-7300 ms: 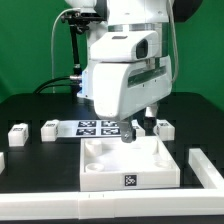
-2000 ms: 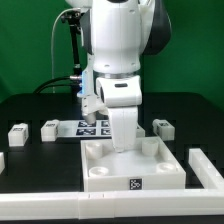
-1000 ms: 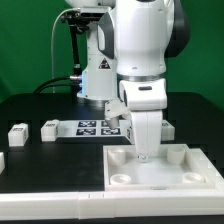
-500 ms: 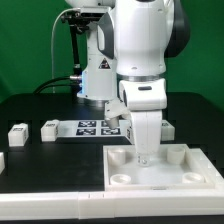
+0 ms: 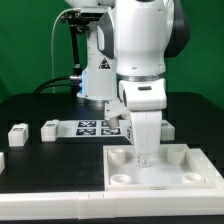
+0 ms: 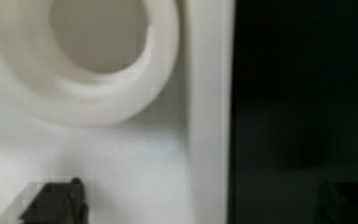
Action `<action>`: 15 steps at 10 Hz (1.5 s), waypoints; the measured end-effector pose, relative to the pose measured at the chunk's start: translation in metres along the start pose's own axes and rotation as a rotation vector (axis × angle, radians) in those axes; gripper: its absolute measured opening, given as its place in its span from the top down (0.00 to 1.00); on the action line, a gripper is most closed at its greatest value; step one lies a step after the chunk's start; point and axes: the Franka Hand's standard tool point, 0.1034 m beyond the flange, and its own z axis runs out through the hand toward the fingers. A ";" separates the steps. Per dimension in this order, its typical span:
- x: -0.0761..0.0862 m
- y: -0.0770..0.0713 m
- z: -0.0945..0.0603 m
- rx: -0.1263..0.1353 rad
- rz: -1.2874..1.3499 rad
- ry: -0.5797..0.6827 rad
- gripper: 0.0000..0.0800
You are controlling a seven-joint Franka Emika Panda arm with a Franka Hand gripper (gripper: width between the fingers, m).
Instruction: Assemble one leg
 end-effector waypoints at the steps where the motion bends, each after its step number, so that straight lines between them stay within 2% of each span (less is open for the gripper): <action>1: 0.004 -0.008 -0.010 -0.012 0.087 -0.003 0.19; 2: 0.008 -0.017 -0.021 -0.020 0.133 -0.009 0.19; 4: 0.021 -0.029 -0.050 -0.059 0.238 -0.018 0.19; 7: 0.020 -0.031 -0.048 -0.054 0.252 -0.017 0.19; 11: 0.022 -0.032 -0.048 -0.050 0.663 0.003 0.19; 13: 0.030 -0.045 -0.046 -0.057 0.993 0.039 0.19; 15: 0.042 -0.062 -0.042 -0.037 1.228 0.050 0.19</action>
Offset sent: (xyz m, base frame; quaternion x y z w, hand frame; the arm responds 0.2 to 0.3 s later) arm -0.0336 0.0122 0.0621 -0.0495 -0.0516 0.1115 0.9912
